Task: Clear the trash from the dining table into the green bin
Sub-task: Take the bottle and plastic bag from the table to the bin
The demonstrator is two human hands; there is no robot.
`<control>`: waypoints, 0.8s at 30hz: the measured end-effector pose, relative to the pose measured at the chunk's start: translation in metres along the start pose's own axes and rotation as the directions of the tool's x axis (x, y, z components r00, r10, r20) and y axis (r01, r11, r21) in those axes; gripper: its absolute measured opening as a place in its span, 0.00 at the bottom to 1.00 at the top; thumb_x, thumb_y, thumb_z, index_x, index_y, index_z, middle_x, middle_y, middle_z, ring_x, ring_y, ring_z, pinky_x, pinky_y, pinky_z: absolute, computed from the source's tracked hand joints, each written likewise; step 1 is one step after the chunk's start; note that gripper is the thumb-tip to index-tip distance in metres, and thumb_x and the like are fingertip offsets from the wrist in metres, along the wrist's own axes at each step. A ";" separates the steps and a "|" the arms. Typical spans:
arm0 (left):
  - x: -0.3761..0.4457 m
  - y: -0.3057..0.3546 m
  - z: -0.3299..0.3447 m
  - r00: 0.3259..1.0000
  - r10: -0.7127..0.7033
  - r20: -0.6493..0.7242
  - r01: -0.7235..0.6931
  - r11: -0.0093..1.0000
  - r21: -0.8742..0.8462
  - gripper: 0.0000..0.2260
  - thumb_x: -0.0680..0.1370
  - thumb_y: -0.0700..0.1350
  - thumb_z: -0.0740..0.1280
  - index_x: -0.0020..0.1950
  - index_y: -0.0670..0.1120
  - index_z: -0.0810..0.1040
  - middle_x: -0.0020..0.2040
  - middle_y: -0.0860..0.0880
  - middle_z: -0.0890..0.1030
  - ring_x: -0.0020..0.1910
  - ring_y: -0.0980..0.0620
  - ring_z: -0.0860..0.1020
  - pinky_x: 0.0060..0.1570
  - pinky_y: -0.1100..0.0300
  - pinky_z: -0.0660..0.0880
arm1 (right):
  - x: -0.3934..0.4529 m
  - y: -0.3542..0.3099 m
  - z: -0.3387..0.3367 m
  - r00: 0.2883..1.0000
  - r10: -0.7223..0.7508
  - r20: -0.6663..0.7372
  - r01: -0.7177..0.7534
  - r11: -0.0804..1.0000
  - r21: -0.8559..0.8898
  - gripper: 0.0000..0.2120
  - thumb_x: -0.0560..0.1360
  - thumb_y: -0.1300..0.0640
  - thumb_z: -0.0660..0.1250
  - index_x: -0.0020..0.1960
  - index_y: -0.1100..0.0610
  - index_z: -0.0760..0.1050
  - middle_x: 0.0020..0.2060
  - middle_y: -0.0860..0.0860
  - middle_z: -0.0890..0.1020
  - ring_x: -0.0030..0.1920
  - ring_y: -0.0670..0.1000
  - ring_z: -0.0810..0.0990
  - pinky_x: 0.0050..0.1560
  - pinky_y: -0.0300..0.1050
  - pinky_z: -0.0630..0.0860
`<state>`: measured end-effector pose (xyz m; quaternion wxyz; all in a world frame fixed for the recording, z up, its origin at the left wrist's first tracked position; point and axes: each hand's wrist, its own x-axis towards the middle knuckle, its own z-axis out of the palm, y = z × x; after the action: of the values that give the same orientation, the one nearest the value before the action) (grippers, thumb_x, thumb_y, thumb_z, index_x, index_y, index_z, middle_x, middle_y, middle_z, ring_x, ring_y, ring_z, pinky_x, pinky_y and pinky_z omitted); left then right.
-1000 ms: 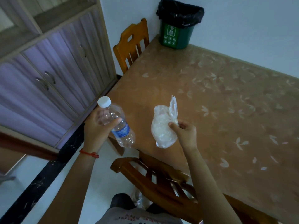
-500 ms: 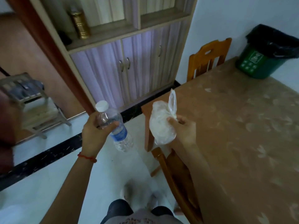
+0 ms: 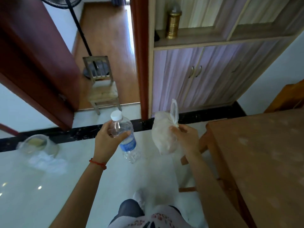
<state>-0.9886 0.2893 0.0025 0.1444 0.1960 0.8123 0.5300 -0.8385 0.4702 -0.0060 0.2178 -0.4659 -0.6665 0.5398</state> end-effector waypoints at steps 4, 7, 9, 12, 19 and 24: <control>0.024 -0.017 -0.024 0.999 -0.027 -0.018 0.027 0.999 0.021 0.21 0.66 0.41 0.75 0.57 0.42 0.74 0.49 0.46 0.79 0.47 0.49 0.78 0.42 0.67 0.72 | 0.011 -0.009 0.040 0.999 -0.007 0.036 0.007 1.000 0.007 0.03 0.71 0.59 0.70 0.42 0.58 0.79 0.30 0.45 0.77 0.28 0.37 0.76 0.28 0.25 0.67; 0.042 -0.022 -0.029 0.999 -0.046 -0.011 0.046 0.999 0.023 0.21 0.67 0.41 0.75 0.57 0.42 0.73 0.49 0.47 0.78 0.46 0.49 0.77 0.42 0.66 0.71 | 0.020 -0.009 0.054 0.998 -0.001 0.062 0.001 1.000 0.005 0.04 0.71 0.60 0.70 0.38 0.57 0.77 0.25 0.41 0.77 0.25 0.34 0.74 0.27 0.25 0.67; 0.055 -0.023 -0.027 0.999 -0.053 0.000 0.053 0.998 0.018 0.22 0.67 0.41 0.75 0.58 0.40 0.73 0.50 0.46 0.79 0.47 0.48 0.77 0.42 0.66 0.72 | 0.030 -0.007 0.058 0.998 0.030 0.049 -0.030 1.000 0.008 0.07 0.71 0.60 0.71 0.34 0.56 0.76 0.23 0.43 0.77 0.27 0.39 0.75 0.31 0.31 0.69; 0.075 -0.023 -0.017 0.998 -0.059 0.011 0.059 0.998 0.012 0.22 0.66 0.41 0.75 0.57 0.40 0.74 0.49 0.45 0.80 0.47 0.48 0.78 0.41 0.66 0.73 | 0.052 -0.005 0.062 0.995 0.089 0.037 -0.089 0.996 -0.002 0.10 0.69 0.58 0.71 0.34 0.64 0.77 0.27 0.53 0.77 0.31 0.49 0.73 0.36 0.42 0.69; 0.149 -0.011 0.028 0.996 -0.066 0.057 0.066 0.998 -0.001 0.24 0.66 0.41 0.75 0.60 0.41 0.73 0.52 0.46 0.79 0.49 0.48 0.79 0.45 0.62 0.75 | 0.130 -0.017 0.058 0.993 0.114 0.009 -0.114 0.994 -0.003 0.04 0.69 0.59 0.70 0.37 0.59 0.80 0.31 0.54 0.79 0.34 0.51 0.76 0.40 0.45 0.72; 0.216 0.013 0.071 0.996 -0.044 0.081 0.044 0.999 0.002 0.26 0.66 0.42 0.75 0.61 0.41 0.72 0.53 0.47 0.79 0.50 0.50 0.77 0.43 0.67 0.72 | 0.199 -0.034 0.049 0.998 0.065 0.016 -0.064 0.998 -0.028 0.08 0.70 0.60 0.70 0.37 0.65 0.79 0.29 0.55 0.78 0.33 0.51 0.75 0.37 0.45 0.71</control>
<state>-1.1450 0.4527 -0.0196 0.1887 0.1992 0.8100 0.5183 -0.9839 0.6160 -0.0330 0.1882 -0.4856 -0.6603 0.5410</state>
